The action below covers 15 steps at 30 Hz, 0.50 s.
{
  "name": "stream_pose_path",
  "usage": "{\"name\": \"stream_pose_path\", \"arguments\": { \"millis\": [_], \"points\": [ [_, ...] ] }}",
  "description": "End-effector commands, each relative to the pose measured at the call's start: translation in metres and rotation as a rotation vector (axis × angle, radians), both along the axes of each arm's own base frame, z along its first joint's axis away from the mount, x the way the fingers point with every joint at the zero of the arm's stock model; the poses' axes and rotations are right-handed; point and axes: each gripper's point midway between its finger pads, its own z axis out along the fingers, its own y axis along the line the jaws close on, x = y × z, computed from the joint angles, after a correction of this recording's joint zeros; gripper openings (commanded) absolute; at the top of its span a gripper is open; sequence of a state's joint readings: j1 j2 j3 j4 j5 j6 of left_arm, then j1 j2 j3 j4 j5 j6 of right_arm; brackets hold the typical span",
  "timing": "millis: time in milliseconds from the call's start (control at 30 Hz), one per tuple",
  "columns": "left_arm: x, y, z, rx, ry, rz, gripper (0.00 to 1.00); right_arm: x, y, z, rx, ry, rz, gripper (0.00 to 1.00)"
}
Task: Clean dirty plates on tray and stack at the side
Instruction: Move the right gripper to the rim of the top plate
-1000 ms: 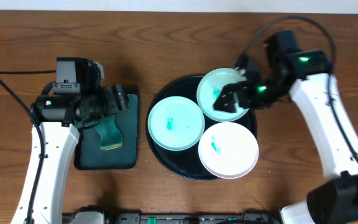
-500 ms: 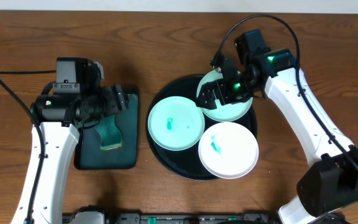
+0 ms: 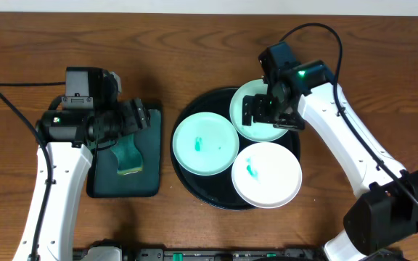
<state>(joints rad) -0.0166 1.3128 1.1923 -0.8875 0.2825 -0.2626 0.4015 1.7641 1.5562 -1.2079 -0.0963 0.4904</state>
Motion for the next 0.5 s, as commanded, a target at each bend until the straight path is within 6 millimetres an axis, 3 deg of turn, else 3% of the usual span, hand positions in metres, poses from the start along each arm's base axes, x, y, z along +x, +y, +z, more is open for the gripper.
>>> {"name": "stream_pose_path", "arguments": {
  "millis": [0, 200, 367, 433, 467],
  "points": [
    [0.004, 0.002, 0.008, 0.0, -0.021, 0.009, 0.82, 0.002, -0.005, -0.002, -0.039, -0.007, -0.03, 0.99],
    [0.004, 0.002, 0.009, 0.001, -0.022, 0.009, 0.82, 0.0, 0.0, -0.013, -0.026, -0.013, 0.102, 0.99],
    [0.004, 0.002, 0.009, 0.0, -0.022, 0.01, 0.82, -0.012, 0.047, -0.027, 0.243, -0.014, 0.349, 0.99],
    [0.004, 0.002, 0.009, 0.0, -0.022, 0.01, 0.82, -0.014, 0.058, -0.036, 0.312, -0.028, 0.368, 0.99],
    [0.004, 0.002, 0.009, 0.0, -0.022, 0.01, 0.82, -0.013, 0.06, -0.041, 0.321, -0.034, 0.363, 0.9]
  ]
}}
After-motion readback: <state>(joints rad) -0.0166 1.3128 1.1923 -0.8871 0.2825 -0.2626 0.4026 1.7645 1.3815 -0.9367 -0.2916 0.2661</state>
